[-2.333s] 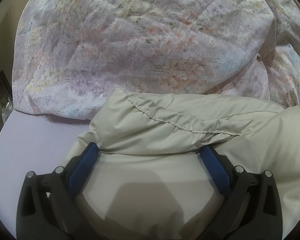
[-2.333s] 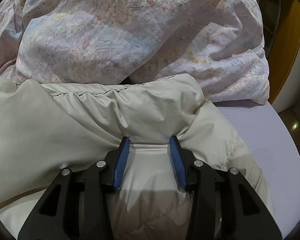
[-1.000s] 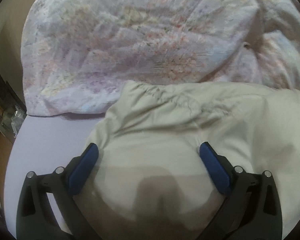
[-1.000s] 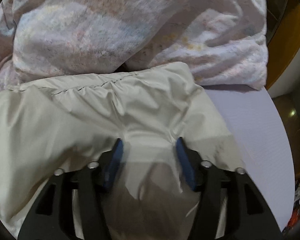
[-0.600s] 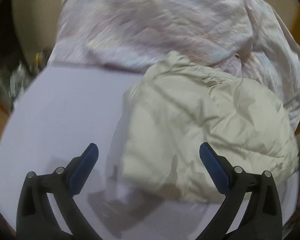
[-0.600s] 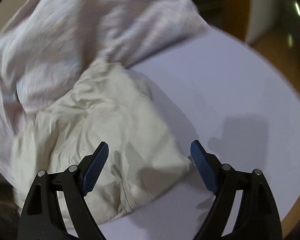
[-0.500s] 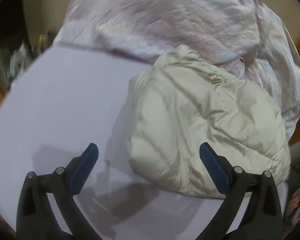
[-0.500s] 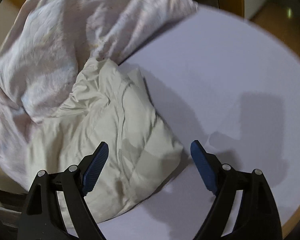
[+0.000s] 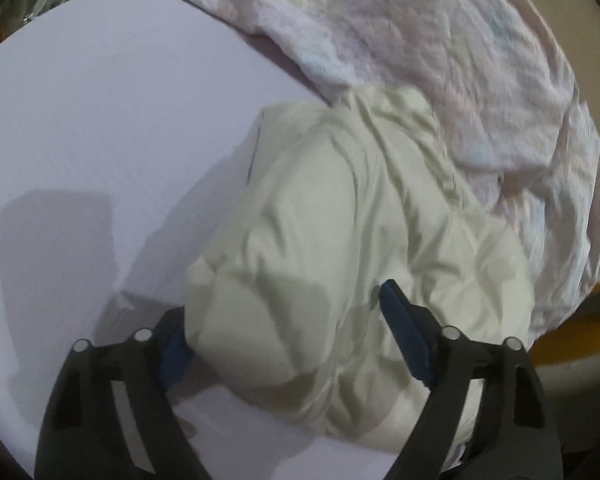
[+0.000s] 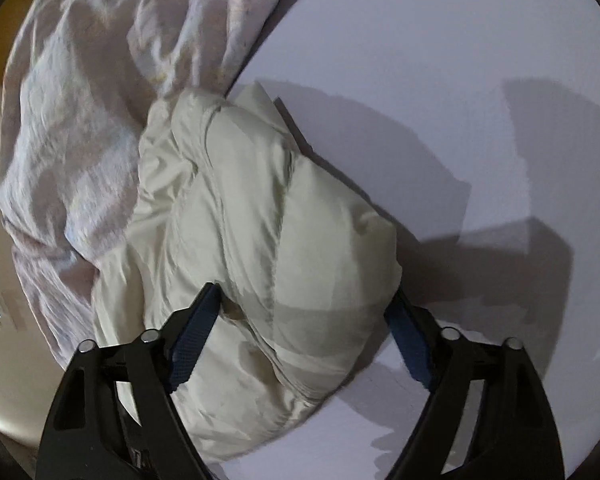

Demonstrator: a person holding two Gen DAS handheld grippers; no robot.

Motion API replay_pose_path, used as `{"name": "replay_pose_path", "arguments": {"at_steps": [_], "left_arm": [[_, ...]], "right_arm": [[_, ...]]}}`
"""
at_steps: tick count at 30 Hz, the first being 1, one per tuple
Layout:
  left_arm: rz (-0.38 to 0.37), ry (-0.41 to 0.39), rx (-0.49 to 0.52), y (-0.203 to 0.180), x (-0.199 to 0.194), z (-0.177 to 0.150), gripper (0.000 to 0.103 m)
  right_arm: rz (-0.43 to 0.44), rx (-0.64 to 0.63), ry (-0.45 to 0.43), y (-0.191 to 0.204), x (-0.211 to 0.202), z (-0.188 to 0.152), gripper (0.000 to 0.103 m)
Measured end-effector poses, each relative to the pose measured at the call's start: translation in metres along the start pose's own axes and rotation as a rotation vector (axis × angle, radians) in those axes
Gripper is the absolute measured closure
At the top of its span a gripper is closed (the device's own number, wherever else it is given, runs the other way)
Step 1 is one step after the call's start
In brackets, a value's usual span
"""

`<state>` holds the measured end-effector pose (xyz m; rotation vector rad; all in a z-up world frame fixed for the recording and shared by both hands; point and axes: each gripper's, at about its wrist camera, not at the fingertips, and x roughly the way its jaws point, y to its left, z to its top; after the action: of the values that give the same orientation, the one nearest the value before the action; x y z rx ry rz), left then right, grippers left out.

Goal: Fold large clothes

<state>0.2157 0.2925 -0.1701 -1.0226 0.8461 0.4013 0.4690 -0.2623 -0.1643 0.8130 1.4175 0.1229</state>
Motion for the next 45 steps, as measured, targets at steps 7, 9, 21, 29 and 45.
{"name": "replay_pose_path", "arguments": {"at_steps": [7,9,21,29,45], "left_arm": [[-0.068,-0.021,-0.049,0.002,-0.005,0.006,0.064],[-0.091,-0.022,-0.038,0.000,-0.012,0.008,0.071],[-0.151,-0.060,-0.026,0.026,-0.075,0.006,0.077],[-0.113,-0.064,-0.048,0.083,-0.117,-0.027,0.077],[-0.021,-0.041,-0.057,0.104,-0.115,-0.047,0.026]], "right_arm": [[0.057,0.061,-0.037,0.005,-0.008,-0.006,0.073],[0.073,0.063,-0.040,0.008,-0.014,-0.007,0.077],[0.154,0.012,0.021,0.005,-0.039,-0.046,0.082],[0.129,0.009,0.090,-0.034,-0.049,-0.094,0.083],[-0.232,-0.242,-0.201,-0.006,-0.114,-0.090,0.048]]}}
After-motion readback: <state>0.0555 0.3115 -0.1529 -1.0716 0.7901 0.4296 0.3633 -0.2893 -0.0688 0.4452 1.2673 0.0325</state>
